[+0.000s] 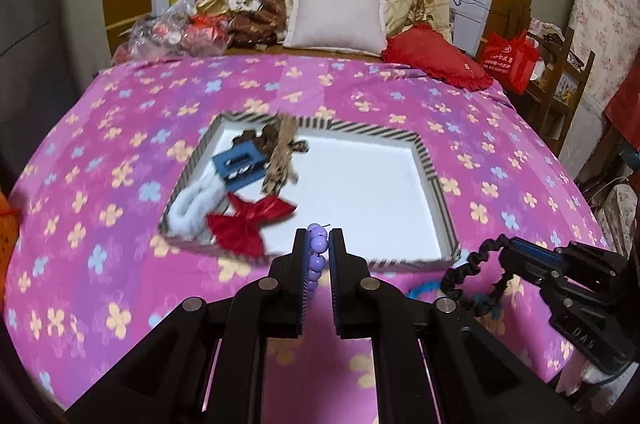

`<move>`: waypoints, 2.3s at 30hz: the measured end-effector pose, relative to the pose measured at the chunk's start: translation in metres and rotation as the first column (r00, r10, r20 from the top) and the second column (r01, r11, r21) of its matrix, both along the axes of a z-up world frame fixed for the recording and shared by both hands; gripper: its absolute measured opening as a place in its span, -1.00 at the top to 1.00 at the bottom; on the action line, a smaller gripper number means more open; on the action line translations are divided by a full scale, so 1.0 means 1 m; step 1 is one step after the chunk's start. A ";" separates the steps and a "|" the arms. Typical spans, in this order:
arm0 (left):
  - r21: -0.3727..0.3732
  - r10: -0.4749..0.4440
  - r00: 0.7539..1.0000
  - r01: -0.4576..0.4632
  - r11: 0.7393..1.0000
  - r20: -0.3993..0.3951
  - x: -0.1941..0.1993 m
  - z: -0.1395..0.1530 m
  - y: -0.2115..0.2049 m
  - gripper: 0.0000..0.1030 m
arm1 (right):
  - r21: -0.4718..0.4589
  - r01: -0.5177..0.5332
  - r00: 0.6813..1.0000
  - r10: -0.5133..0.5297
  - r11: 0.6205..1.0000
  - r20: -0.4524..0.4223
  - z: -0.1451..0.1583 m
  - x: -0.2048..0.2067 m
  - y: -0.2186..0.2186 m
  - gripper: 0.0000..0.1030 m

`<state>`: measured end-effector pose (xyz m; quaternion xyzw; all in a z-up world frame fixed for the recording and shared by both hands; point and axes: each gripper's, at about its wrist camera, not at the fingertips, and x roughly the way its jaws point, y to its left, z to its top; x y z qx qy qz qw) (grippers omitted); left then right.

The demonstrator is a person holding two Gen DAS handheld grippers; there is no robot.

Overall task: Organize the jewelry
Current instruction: 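Grasp the purple bead bracelet with the left tool while the right tool grasps the black bracelet, then carry both bracelets into the tray and open both tools to release them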

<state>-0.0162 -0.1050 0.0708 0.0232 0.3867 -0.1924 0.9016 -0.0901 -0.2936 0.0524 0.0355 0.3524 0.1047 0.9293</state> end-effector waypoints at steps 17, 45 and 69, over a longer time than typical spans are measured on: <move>0.028 0.024 0.997 -0.022 0.999 -0.078 0.069 -0.042 -0.043 0.81 | 0.002 0.017 0.998 -0.017 1.000 -0.065 -0.011 0.066 -0.012 0.79; 0.057 0.191 0.963 -0.183 0.981 -0.190 0.106 -0.095 0.020 0.81 | 0.104 0.064 0.944 -0.027 0.993 -0.330 -0.099 0.239 0.040 0.67; 0.088 0.188 0.980 -0.182 0.979 -0.067 0.044 -0.060 0.011 0.36 | 0.067 0.127 0.977 -0.113 0.990 -0.179 -0.045 0.105 0.005 -0.10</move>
